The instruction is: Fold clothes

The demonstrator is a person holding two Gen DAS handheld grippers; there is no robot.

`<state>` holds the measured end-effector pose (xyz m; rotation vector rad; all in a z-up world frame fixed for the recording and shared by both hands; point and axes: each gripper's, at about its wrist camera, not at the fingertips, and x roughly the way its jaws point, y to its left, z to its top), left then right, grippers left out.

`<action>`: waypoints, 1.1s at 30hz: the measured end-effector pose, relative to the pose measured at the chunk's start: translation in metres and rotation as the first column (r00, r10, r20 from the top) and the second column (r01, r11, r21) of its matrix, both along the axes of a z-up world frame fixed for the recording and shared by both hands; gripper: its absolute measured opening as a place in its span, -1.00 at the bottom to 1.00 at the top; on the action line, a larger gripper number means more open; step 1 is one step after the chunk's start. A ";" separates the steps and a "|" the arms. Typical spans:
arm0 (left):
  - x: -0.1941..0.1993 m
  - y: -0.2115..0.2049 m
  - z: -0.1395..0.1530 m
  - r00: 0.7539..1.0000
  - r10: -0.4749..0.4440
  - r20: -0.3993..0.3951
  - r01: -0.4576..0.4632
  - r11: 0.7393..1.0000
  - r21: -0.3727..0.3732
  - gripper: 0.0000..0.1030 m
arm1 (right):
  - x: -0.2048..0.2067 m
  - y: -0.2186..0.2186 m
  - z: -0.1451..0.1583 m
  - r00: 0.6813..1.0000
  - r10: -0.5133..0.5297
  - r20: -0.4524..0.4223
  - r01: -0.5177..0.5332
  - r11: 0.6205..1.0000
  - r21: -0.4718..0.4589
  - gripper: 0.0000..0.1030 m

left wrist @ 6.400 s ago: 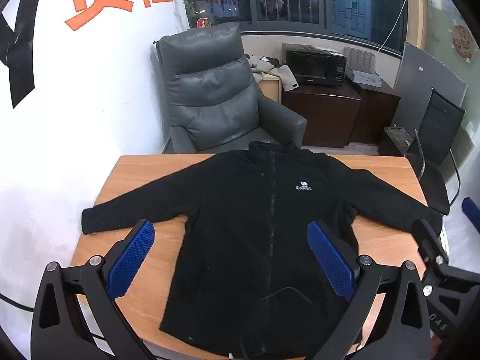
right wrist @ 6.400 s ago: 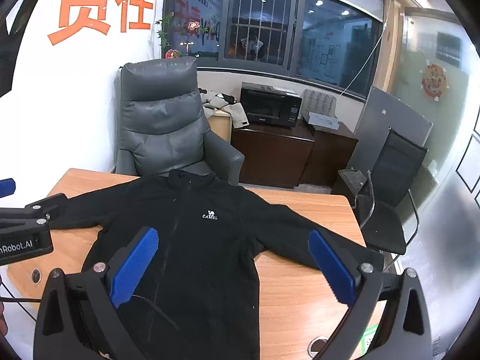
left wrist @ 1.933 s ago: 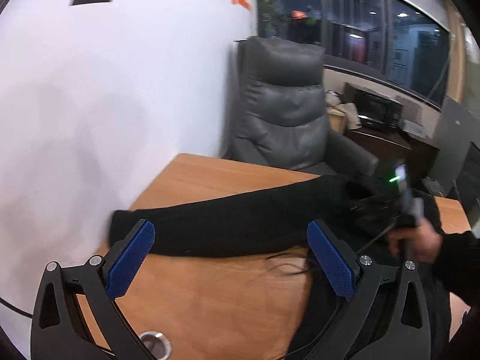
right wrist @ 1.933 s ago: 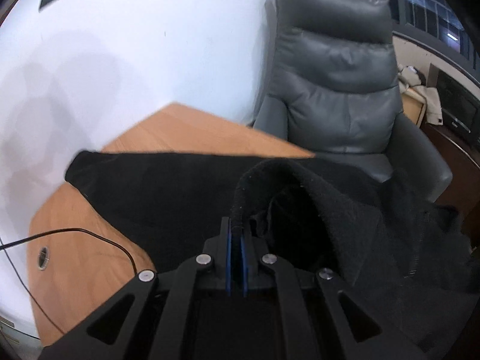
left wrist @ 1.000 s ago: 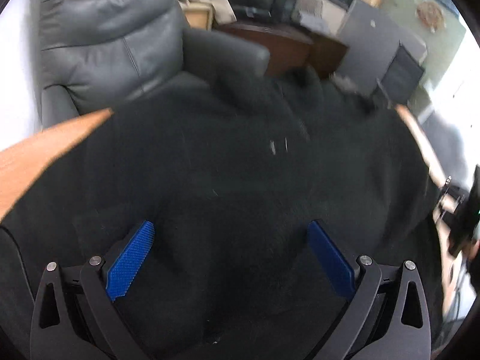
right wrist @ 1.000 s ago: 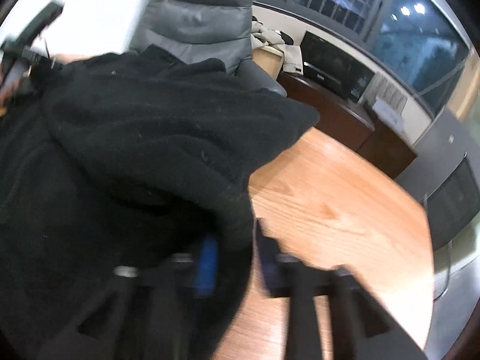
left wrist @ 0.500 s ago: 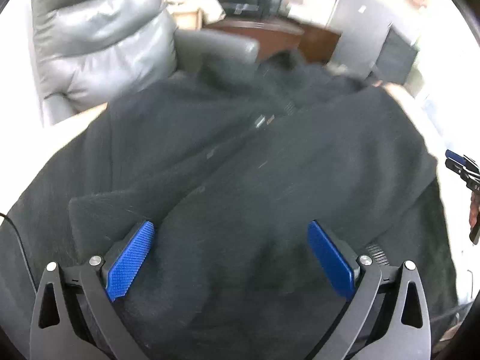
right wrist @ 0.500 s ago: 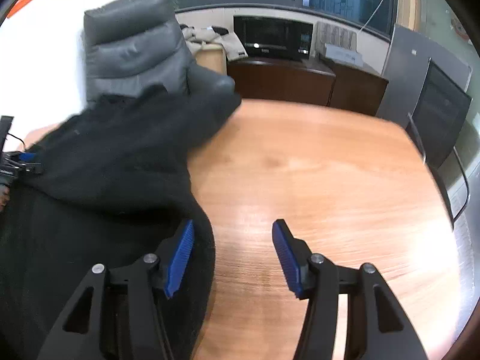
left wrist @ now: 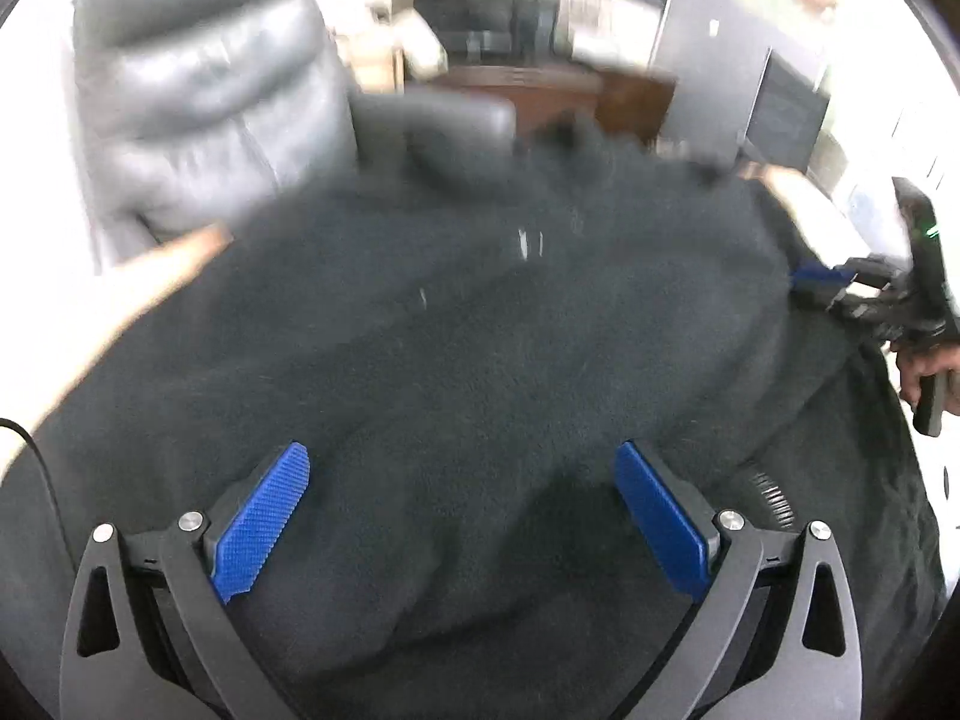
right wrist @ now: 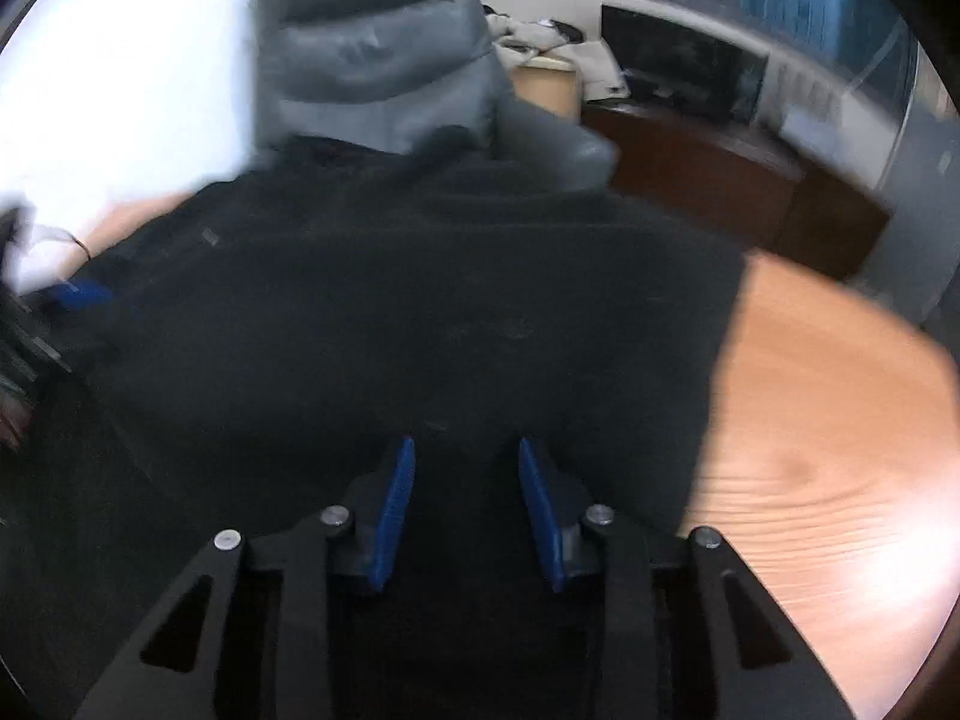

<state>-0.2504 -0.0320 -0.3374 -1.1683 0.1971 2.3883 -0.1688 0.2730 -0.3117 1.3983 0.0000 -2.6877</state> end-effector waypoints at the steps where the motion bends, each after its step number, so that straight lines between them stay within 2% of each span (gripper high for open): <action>1: 0.003 -0.005 0.002 1.000 0.014 -0.007 -0.014 1.000 0.022 1.00 | 0.001 0.000 0.000 1.000 -0.003 0.000 0.003 1.000 0.021 -0.27; 3: 0.002 -0.013 -0.009 0.998 0.034 0.047 -0.036 0.999 0.034 1.00 | 0.004 -0.001 -0.001 1.000 -0.009 0.001 0.009 0.998 0.062 -0.10; 5: 0.000 -0.014 -0.028 0.994 0.047 0.097 -0.049 0.999 0.022 0.99 | 0.006 -0.002 -0.001 1.000 -0.015 0.001 0.015 0.995 0.102 0.45; 8: 0.007 -0.003 -0.031 0.998 0.033 0.048 -0.032 0.999 -0.029 1.00 | 0.006 -0.004 -0.001 0.999 -0.039 0.001 0.039 0.991 0.129 0.45; 12: 0.013 -0.010 -0.015 0.999 0.011 0.034 -0.012 0.999 0.033 1.00 | 0.002 -0.009 0.004 0.996 -0.085 -0.015 0.087 0.990 0.108 0.38; 14: 0.016 -0.012 -0.017 1.000 0.006 0.013 -0.007 0.999 0.044 1.00 | -0.004 -0.027 0.026 0.994 -0.031 -0.105 0.041 0.995 0.087 0.44; 15: 0.014 -0.013 -0.024 0.999 0.021 0.045 -0.022 1.000 0.020 0.99 | -0.010 -0.038 0.034 0.991 0.003 -0.134 0.008 0.997 0.081 0.48; 16: 0.015 -0.015 -0.027 0.998 0.030 0.052 -0.031 0.999 0.011 0.99 | -0.019 -0.049 0.031 0.992 0.035 -0.125 -0.024 0.996 0.086 0.54; 18: 0.020 -0.020 -0.017 0.998 0.045 0.033 -0.047 0.998 0.048 1.00 | -0.042 -0.071 0.011 0.995 0.079 -0.053 -0.073 0.991 0.113 0.54; 20: 0.032 -0.039 0.001 0.995 0.101 0.004 -0.101 0.991 0.088 1.00 | -0.064 -0.077 -0.017 0.996 0.080 0.030 -0.083 0.989 0.121 0.49; 22: 0.047 -0.068 0.022 0.982 0.183 -0.034 -0.178 0.976 0.130 1.00 | -0.065 -0.082 -0.022 0.998 0.063 0.027 -0.066 0.991 0.118 0.50; 23: 0.058 -0.091 0.034 0.967 0.248 -0.053 -0.237 0.959 0.155 1.00 | -0.063 -0.086 -0.018 0.997 0.074 0.006 -0.074 0.991 0.115 0.50; 24: 0.068 -0.119 0.044 0.944 0.326 -0.058 -0.310 0.932 0.189 1.00 | -0.060 -0.091 -0.013 0.996 0.088 -0.015 -0.085 0.990 0.115 0.51; 25: 0.077 -0.154 0.053 0.907 0.418 -0.044 -0.398 0.888 0.233 1.00 | -0.057 -0.096 -0.009 0.994 0.101 -0.035 -0.097 0.989 0.115 0.52; 27: 0.106 -0.221 0.066 0.806 0.592 -0.014 -0.561 0.771 0.300 1.00 | -0.052 -0.106 -0.001 0.988 0.131 -0.077 -0.121 0.985 0.119 0.52; 28: 0.122 -0.255 0.072 0.742 0.670 0.004 -0.633 0.700 0.329 1.00 | -0.049 -0.112 0.003 0.983 0.151 -0.101 -0.137 0.982 0.130 0.52; 31: 0.168 -0.351 0.084 0.522 0.850 0.076 -0.801 0.457 0.388 1.00 | -0.039 -0.129 0.017 0.967 0.193 -0.169 -0.168 0.974 0.151 0.52; 33: 0.193 -0.401 0.077 0.396 0.907 0.140 -0.872 0.323 0.369 1.00 | -0.039 -0.139 0.027 0.958 0.196 -0.208 -0.169 0.975 0.143 0.52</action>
